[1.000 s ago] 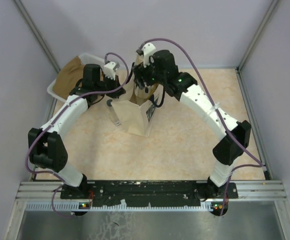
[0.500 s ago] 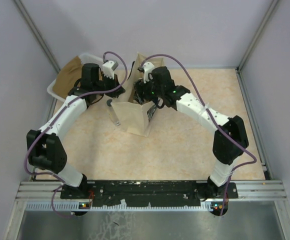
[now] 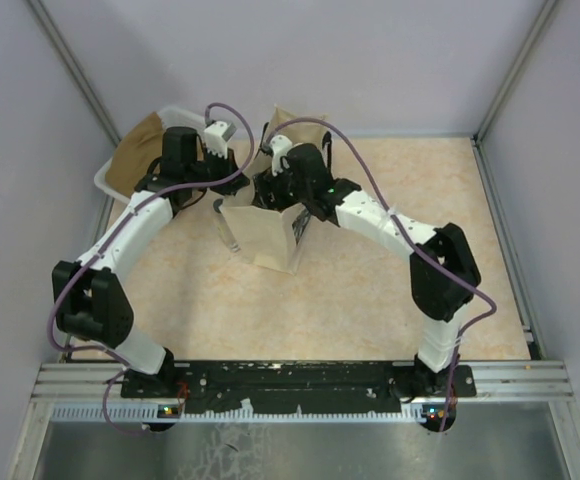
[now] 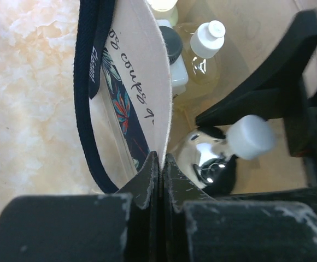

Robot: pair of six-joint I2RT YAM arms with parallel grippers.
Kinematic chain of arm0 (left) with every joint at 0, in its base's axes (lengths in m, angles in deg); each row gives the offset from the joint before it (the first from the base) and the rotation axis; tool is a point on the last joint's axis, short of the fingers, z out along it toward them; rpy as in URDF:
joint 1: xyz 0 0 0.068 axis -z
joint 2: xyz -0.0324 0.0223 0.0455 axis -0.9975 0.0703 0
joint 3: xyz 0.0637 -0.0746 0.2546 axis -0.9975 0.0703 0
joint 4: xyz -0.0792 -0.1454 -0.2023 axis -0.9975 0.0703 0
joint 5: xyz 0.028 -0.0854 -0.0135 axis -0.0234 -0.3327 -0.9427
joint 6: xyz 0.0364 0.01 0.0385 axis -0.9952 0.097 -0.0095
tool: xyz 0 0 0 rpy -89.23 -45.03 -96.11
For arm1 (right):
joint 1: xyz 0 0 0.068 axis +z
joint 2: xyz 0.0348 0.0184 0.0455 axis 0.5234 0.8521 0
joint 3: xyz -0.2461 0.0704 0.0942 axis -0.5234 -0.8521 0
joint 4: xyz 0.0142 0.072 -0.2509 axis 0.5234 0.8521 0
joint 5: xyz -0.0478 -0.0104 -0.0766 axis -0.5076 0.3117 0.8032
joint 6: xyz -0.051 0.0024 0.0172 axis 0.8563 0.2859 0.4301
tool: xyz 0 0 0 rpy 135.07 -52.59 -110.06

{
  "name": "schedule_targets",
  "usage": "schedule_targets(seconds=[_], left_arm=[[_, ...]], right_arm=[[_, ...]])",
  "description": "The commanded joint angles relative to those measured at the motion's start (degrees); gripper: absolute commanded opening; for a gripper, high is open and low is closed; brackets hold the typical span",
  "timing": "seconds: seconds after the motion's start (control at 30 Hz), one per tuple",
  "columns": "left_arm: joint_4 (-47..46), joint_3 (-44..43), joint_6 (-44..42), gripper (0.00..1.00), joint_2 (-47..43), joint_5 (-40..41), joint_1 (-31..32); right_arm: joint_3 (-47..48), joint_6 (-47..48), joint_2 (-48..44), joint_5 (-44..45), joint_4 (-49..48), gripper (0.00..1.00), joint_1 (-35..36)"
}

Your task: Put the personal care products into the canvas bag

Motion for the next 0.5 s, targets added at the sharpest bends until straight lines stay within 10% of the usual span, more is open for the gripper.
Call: schedule_targets(seconds=[0.0, 0.2, 0.47], left_arm=[[0.5, 0.2, 0.2, 0.00, -2.7, -0.7, -0.5], [0.5, 0.1, 0.3, 0.00, -3.6, -0.7, -0.5], [0.4, 0.1, 0.3, 0.00, -3.2, -0.8, -0.5]], right_arm=[[6.7, 0.9, 2.0, 3.2, -6.0, 0.00, 1.9], [9.8, 3.5, 5.7, 9.4, -0.5, 0.03, 3.7], [8.5, 3.4, 3.1, 7.0, -1.0, 0.73, 3.8]])
